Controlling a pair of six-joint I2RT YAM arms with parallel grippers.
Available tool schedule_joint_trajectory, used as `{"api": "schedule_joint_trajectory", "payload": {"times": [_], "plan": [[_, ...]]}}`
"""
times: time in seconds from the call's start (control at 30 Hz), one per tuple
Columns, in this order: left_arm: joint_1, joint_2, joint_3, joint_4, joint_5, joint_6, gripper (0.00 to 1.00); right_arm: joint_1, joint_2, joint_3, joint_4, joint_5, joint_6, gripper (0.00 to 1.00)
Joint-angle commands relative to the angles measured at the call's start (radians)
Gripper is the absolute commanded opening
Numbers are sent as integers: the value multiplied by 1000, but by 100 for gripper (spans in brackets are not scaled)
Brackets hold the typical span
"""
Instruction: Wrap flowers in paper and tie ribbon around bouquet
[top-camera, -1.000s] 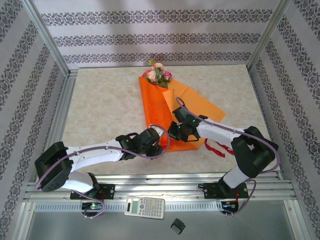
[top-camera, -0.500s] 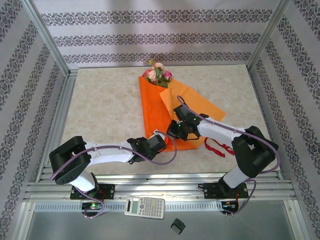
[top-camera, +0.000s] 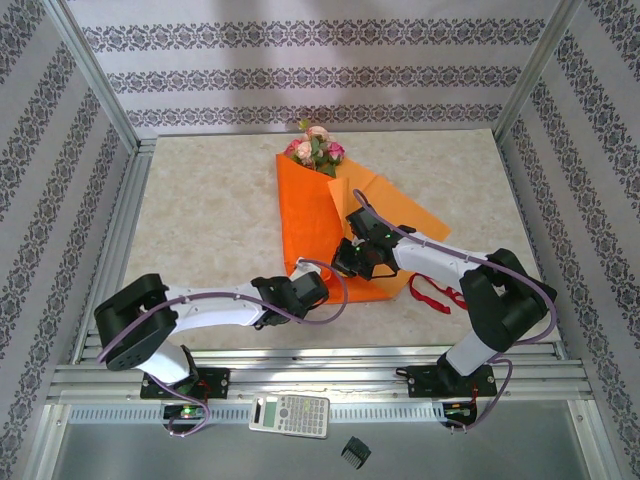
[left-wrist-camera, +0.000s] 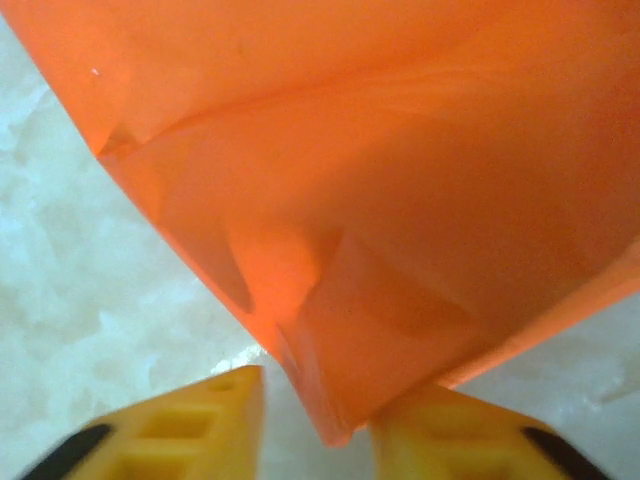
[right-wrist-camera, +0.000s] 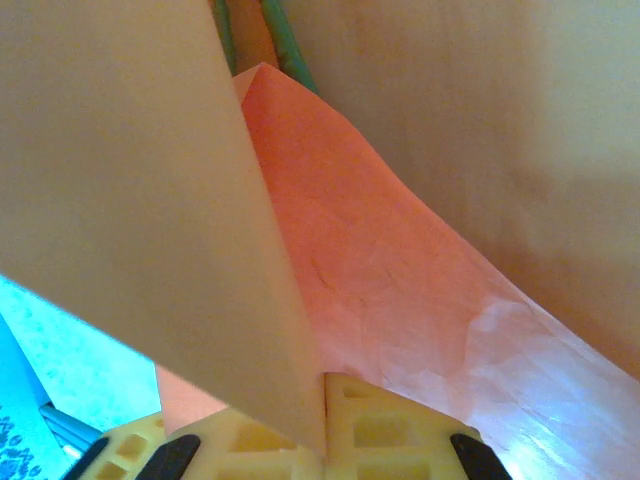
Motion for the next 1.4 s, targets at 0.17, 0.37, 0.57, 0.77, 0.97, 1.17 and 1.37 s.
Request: {"api": "schedule_joint_trajectory", "payload": {"times": [0.17,0.37,0.57,0.77,0.97,1.17,1.37], "plan": [[62,-391,-23,-181,88,-354,55,55,63,44,49,-59,4,0],[334,-459,-125,-42,378,-488,57,107,134,112,55,-62,0,0],[403,-321,-66,25,494,-481,52,115,163,135,36,-65,-21,0],[422,-309,-81,77,501,-542,48,110,121,144,8,-32,6,32],[435,-382,-153,115,528,-532,41,116,7,129,-43,49,176,48],[439,-444,-162,44,532,-447,52,164,-97,101,-48,165,196,45],[435,-488,-160,8,587,-353,57,186,-116,-6,-1,156,195,35]]}}
